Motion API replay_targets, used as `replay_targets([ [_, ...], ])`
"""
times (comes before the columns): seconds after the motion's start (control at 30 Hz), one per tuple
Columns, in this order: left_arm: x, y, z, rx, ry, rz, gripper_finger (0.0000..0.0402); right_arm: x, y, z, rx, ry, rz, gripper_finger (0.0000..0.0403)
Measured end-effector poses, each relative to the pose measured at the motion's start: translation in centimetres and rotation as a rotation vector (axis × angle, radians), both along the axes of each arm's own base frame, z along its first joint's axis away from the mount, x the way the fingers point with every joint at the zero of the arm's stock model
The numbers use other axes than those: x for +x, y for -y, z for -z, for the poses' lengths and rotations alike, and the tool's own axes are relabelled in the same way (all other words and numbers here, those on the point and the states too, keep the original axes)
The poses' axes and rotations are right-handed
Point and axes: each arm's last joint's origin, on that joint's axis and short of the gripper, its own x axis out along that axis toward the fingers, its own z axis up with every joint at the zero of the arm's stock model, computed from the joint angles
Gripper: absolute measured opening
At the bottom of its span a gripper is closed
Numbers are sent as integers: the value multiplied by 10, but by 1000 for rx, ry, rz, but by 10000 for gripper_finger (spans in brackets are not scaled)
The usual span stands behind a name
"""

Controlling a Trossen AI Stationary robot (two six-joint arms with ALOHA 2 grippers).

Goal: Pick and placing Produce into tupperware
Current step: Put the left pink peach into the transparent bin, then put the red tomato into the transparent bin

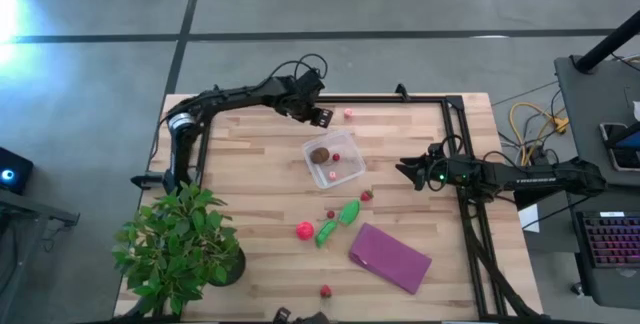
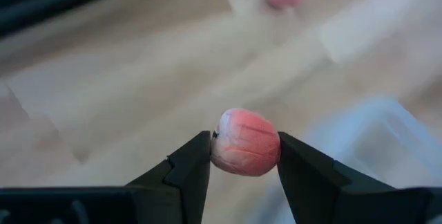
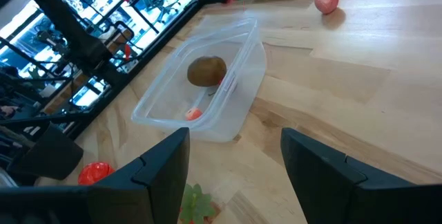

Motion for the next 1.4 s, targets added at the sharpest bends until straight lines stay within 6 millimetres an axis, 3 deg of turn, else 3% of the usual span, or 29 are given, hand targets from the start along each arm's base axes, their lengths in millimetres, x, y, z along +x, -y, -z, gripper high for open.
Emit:
replay_targets([
  [0.23,10,48,-32,-38,116,186,145,0,0,0,0,0,0,219],
  [0.37,21,73,-34,-11,124,241,145,0,0,0,0,0,0,219],
  [0.57,33,85,-14,28,45,251,145,0,0,0,5,2,1,219],
  [0.83,37,95,-13,146,4,321,176,0,0,0,7,3,2,219],
  [1.03,42,95,-16,155,54,327,223,0,0,0,7,3,1,219],
  [1.13,43,87,-28,161,93,315,232,0,0,0,7,3,1,219],
  [1.3,44,50,-58,261,213,210,233,0,0,0,6,2,1,219],
  [1.4,46,28,-56,299,242,151,233,0,0,0,6,2,1,219],
])
